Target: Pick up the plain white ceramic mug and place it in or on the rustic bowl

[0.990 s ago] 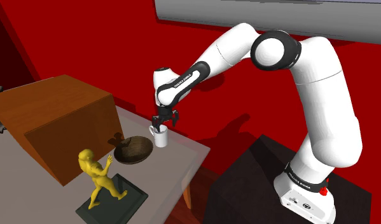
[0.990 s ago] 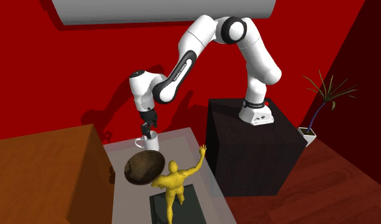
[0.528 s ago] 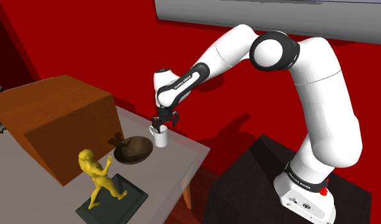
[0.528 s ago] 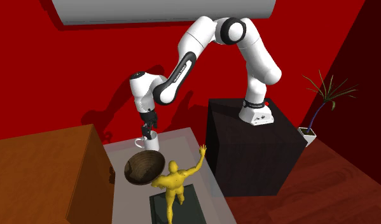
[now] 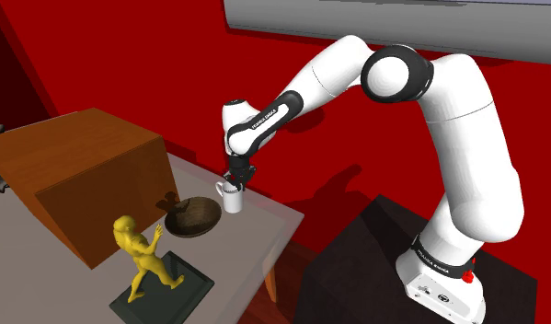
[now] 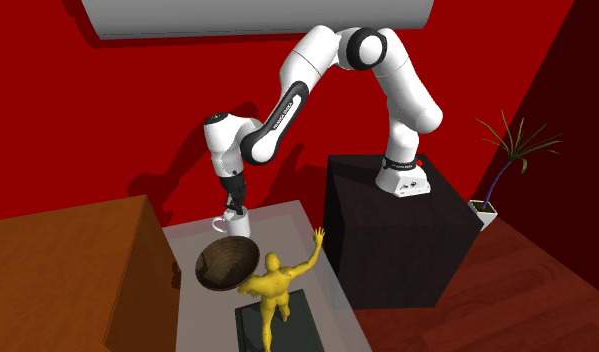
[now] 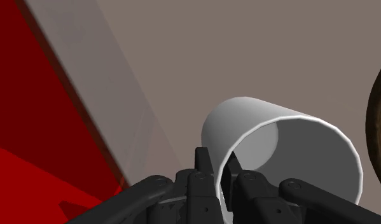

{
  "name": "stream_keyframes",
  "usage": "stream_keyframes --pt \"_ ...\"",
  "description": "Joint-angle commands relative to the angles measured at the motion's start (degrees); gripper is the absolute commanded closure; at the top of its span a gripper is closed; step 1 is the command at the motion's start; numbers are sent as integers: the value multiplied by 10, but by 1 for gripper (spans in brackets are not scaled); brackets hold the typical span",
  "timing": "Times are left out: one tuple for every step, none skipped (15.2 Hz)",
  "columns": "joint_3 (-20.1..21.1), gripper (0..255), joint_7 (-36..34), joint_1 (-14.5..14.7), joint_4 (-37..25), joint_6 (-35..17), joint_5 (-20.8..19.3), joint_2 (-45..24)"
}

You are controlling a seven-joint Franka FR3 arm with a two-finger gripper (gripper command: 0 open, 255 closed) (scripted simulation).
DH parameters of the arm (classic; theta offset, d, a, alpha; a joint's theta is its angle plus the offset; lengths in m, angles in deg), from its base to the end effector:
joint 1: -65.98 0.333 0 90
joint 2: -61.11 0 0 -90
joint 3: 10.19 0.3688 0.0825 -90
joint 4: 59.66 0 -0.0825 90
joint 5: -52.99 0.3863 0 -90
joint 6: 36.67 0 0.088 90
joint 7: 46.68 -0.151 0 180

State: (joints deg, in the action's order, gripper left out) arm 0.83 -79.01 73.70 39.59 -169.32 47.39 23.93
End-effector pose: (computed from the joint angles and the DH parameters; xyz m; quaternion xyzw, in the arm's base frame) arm 0.6623 0.2070 0.2041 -0.9942 0.1018 0.0335 0.0099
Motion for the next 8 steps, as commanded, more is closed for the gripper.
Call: stream_keyframes --pt "0 255 0 0 0 0 0 0" --pt "0 255 0 0 0 0 0 0" --pt "0 255 0 0 0 0 0 0" --pt "1 255 0 -1 0 5 1 5" --pt "2 255 1 -1 1 10 2 11" --pt "2 255 1 -2 1 15 3 16" --pt "3 255 2 -2 0 20 4 21" --pt "4 255 2 -3 0 26 5 26"
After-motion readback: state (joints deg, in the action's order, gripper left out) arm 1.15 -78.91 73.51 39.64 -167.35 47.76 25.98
